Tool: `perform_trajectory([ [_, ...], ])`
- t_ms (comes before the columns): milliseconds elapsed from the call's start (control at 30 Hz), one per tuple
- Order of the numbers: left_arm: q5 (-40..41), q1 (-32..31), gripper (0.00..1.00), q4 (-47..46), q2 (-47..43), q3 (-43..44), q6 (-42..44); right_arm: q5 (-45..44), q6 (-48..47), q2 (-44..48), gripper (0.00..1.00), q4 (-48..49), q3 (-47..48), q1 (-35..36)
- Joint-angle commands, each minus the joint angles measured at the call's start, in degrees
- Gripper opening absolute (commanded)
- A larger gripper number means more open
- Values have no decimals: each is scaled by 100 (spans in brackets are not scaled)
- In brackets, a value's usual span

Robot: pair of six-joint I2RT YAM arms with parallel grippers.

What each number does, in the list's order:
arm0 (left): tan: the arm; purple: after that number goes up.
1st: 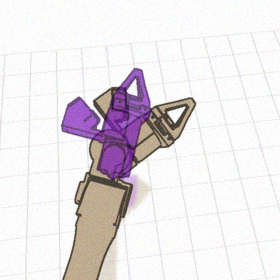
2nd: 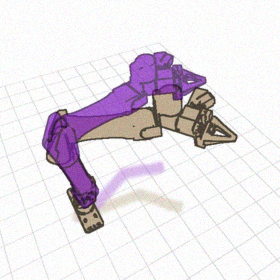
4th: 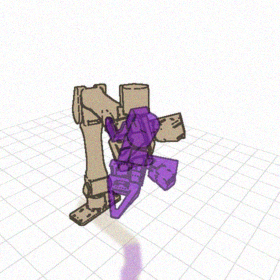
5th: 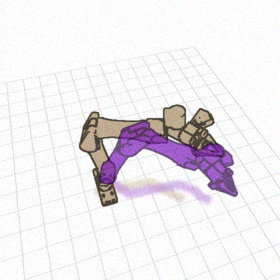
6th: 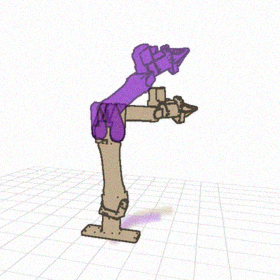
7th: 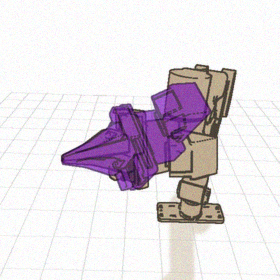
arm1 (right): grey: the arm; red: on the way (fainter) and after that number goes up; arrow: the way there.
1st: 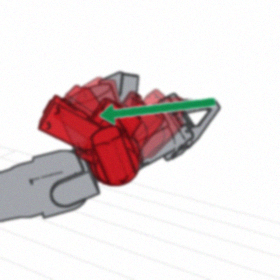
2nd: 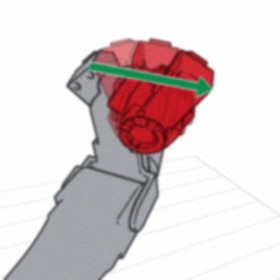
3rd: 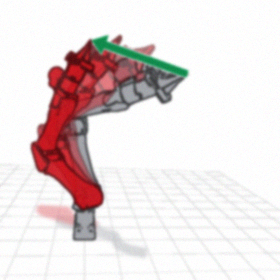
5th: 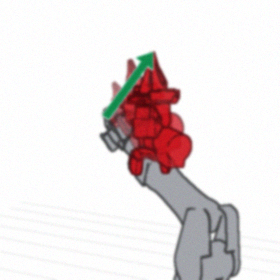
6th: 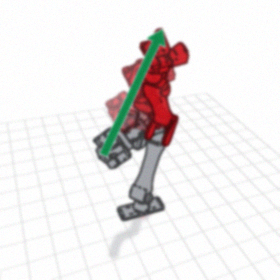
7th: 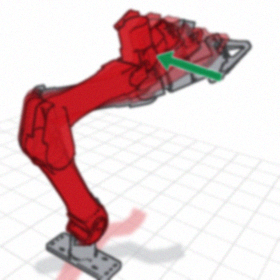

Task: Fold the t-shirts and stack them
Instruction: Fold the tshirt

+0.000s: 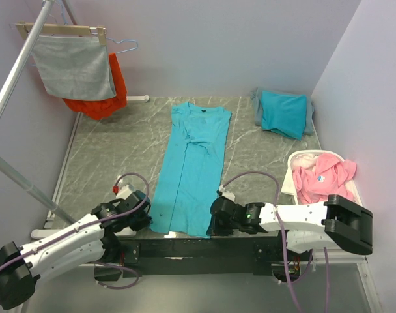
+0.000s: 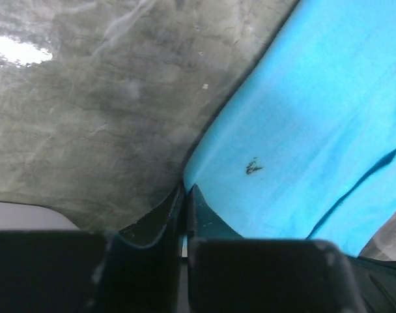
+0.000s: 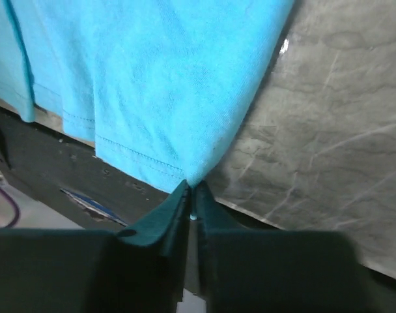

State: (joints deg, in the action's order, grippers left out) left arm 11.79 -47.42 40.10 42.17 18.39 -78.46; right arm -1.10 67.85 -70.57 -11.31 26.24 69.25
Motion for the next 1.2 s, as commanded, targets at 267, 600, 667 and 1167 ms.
perform_trajectory([
  [267, 253, -31, 1, -46, 194, 611, 436, -443, -799, 693, 0, 173, 241, 44],
  [600, 877, -22, 1, -265, 1494, 1966, 1375, -1032, -1432, 939, 0, -179, 804, -254],
  [667, 992, -13, 1, -414, 1925, 2228, 1517, -1093, -1590, 931, 0, -187, 900, -491],
  [1167, 228, 1577, 1, -2084, 4605, 3862, 3397, -251, -3093, -220, 0, 128, 1735, -2732],
])
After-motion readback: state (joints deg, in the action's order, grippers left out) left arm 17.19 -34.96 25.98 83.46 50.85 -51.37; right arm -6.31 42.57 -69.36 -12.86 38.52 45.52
